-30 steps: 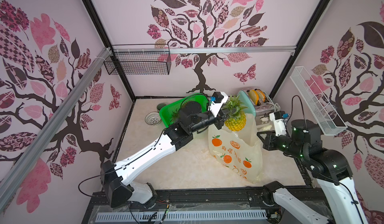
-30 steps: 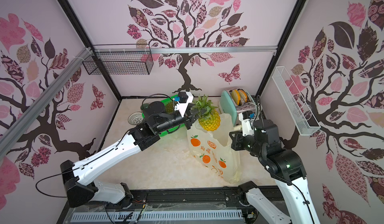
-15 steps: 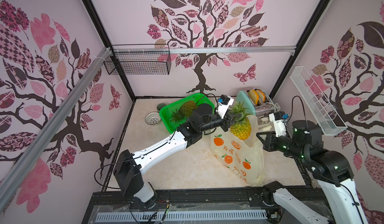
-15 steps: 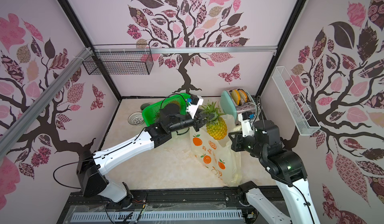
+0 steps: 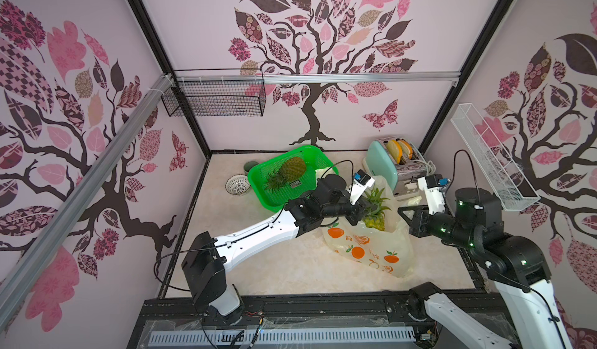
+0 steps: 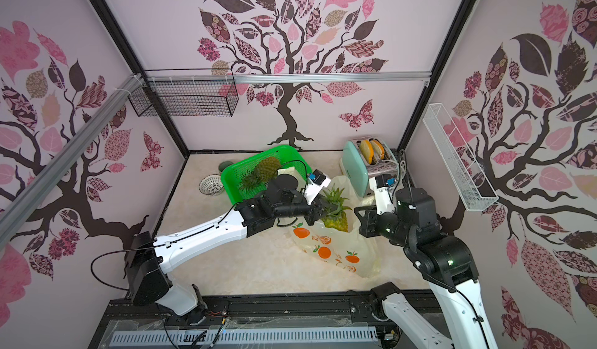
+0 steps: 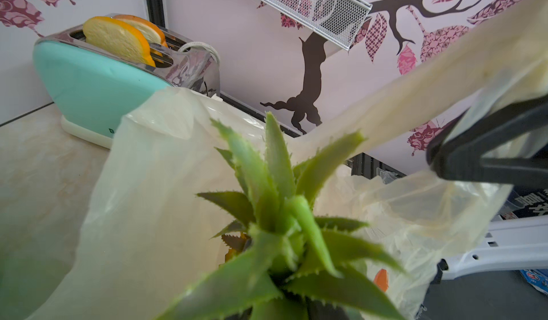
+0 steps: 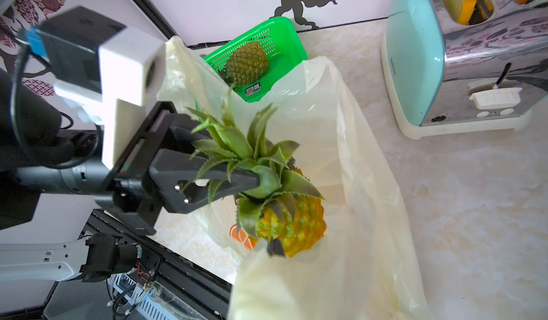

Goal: Place the pineapple into a plastic bag & tie a knot
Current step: Place the pineapple in the plastic bag.

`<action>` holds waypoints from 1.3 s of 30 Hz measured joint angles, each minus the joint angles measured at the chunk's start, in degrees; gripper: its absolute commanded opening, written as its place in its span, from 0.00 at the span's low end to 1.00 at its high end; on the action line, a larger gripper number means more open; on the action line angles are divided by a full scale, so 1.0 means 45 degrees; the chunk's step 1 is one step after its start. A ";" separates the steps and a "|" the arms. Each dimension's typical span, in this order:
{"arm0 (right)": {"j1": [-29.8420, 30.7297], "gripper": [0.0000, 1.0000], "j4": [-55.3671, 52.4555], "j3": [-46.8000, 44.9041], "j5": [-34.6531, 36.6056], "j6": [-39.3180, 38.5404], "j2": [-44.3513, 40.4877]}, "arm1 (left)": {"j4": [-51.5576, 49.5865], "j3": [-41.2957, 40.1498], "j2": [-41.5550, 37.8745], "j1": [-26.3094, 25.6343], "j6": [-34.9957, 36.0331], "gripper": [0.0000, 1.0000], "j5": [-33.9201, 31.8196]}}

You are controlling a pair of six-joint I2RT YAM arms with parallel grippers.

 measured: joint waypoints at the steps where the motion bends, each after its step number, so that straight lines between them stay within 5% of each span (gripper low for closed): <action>1: 0.0000 0.00 -0.0005 0.0000 -0.0010 -0.0015 0.0000 | -0.0136 0.0000 0.0107 -0.0078 0.0083 0.12 -0.0053; 9: 0.0000 0.00 0.0000 0.0000 -0.0044 -0.0097 -0.0005 | -0.0486 -0.0641 0.0457 -0.0364 0.0806 0.17 -0.0549; 24: 0.0000 0.00 0.0005 -0.0039 -0.0189 -0.0131 -0.0126 | 0.1651 -0.2846 -0.1083 -0.0704 0.1909 0.76 -0.1073; 34: 0.0000 0.00 0.0097 -0.0155 -0.0369 -0.0272 -0.0233 | 0.2293 -0.3104 -0.4216 -0.0704 0.2652 0.78 -0.0471; 39: 0.0000 0.00 0.0272 -0.0408 -0.0597 -0.0374 -0.0471 | 0.1846 -0.3041 -0.5450 -0.0729 0.2181 0.80 -0.2220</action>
